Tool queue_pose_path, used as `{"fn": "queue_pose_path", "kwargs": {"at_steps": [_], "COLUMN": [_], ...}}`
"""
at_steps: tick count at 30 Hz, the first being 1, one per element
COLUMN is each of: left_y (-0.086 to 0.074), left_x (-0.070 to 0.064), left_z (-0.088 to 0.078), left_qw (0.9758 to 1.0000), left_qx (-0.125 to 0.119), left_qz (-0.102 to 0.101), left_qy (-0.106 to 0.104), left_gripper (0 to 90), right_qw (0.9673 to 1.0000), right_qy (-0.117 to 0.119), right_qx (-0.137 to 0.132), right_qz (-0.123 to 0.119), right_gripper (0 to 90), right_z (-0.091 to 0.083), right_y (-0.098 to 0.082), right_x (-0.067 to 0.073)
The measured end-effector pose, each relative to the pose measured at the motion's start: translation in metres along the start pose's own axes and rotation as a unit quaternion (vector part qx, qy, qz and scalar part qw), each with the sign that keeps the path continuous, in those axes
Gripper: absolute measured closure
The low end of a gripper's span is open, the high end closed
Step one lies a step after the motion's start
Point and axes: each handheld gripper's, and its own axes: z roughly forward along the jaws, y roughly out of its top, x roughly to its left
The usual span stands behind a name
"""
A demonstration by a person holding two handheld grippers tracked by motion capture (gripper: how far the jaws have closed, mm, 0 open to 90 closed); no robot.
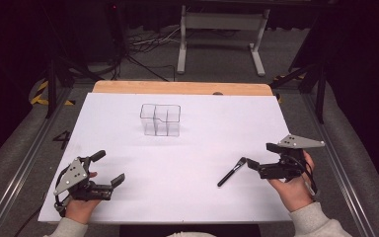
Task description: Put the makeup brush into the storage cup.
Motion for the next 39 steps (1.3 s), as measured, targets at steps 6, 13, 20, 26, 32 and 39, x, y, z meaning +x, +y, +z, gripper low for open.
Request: {"fn": "queue_pose_path", "kwargs": {"at_steps": [6, 13, 20, 26, 32, 39], "left_y": [-0.001, -0.001, 0.000, 0.000, 0.000, 0.001], "left_x": [0.000, -0.001, -0.002, -0.003, -0.003, -0.003], "left_z": [-0.001, -0.001, -0.001, -0.001, -0.001, -0.001], "left_qw": [1.0000, 1.0000, 1.0000, 1.0000, 1.0000, 1.0000], "left_qx": [0.004, 0.003, -0.001, -0.001, 0.000, -0.002], "left_qz": [-0.004, -0.005, -0.002, 0.000, 0.001, 0.002], "left_qy": [0.001, -0.006, -0.006, -0.006, -0.006, -0.005], "left_gripper": [0.0, 0.1, 0.1, 0.2, 0.2, 0.2], "right_qw": [0.9994, 0.9985, 0.9975, 0.9944, 0.9920, 0.9885], "right_qy": [-0.005, -0.005, -0.010, -0.003, 0.002, -0.013], "right_qx": [0.031, 0.054, 0.069, 0.106, 0.125, 0.147], "right_qz": [0.011, 0.010, -0.005, -0.005, -0.021, 0.033], "right_gripper": [4.3, 7.9, 8.7, 7.4, 4.7, 8.6], "right_z": [0.002, 0.002, -0.002, 0.004, 0.011, 0.017], "right_y": [0.007, 0.017, 0.028, 0.032, 0.037, 0.035], "right_x": [0.005, 0.011, 0.014, 0.018, 0.024, 0.025]}}
